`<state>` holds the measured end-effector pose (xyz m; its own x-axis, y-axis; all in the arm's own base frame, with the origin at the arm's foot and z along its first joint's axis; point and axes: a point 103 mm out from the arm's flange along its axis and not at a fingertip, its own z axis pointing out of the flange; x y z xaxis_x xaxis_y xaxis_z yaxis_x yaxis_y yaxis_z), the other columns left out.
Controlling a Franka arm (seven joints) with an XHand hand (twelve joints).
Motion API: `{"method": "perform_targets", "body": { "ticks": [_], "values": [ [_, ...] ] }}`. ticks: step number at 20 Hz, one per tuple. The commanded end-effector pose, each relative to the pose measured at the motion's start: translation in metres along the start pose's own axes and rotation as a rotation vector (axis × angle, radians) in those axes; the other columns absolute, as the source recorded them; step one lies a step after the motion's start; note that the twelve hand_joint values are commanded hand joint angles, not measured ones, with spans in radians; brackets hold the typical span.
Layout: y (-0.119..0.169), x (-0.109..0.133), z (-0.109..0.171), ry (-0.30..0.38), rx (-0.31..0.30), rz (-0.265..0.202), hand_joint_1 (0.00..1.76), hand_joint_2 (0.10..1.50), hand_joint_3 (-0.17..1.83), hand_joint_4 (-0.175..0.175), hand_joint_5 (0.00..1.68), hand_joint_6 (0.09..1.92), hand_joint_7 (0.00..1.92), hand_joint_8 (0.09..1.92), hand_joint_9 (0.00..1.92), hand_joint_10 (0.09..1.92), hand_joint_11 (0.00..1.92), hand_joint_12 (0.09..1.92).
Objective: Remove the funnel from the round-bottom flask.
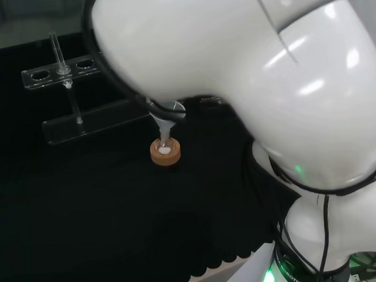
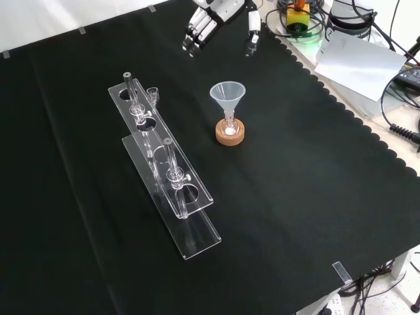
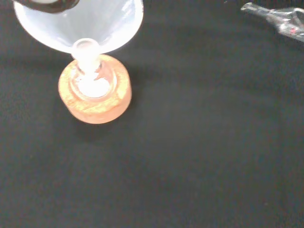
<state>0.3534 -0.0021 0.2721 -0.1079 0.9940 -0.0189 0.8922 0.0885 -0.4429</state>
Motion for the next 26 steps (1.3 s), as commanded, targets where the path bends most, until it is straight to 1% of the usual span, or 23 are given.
{"method": "perform_targets", "body": {
  "ticks": [1,7,10,14,17,20,22,24,26],
  "values": [
    [0.027,0.018,-0.001,-0.027,0.062,-0.051,0.65,0.66,0.42,-0.053,0.0,0.09,0.0,0.09,0.0,0.71,0.27,1.51],
    [0.032,0.03,0.007,-0.05,0.056,-0.062,0.65,0.67,0.39,-0.057,0.0,0.09,0.0,0.09,0.01,0.79,0.33,1.49],
    [0.033,0.034,0.012,-0.064,0.05,-0.058,0.66,0.67,0.38,-0.058,0.0,0.09,0.0,0.09,0.02,0.8,0.35,1.49],
    [0.035,0.036,0.02,-0.059,0.061,-0.057,0.66,0.67,0.38,-0.058,0.0,0.09,0.0,0.09,0.02,0.81,0.36,1.49],
    [0.035,0.038,0.024,-0.064,0.059,-0.057,0.67,0.67,0.38,-0.057,0.0,0.09,0.0,0.09,0.02,0.81,0.37,1.49],
    [0.037,0.039,0.03,-0.061,0.079,-0.066,0.67,0.67,0.37,-0.057,0.0,0.09,0.02,0.09,0.02,0.82,0.37,1.48],
    [0.037,0.04,0.034,-0.066,0.078,-0.065,0.67,0.67,0.37,-0.055,0.0,0.09,0.02,0.09,0.02,0.82,0.38,1.48],
    [0.037,0.041,0.036,-0.081,0.073,-0.061,0.67,0.67,0.37,-0.054,0.0,0.09,0.01,0.09,0.02,0.83,0.38,1.48],
    [0.036,0.042,0.039,-0.11,0.058,-0.049,0.68,0.67,0.37,-0.053,0.0,0.09,0.0,0.09,0.02,0.83,0.38,1.48]
  ]
}}
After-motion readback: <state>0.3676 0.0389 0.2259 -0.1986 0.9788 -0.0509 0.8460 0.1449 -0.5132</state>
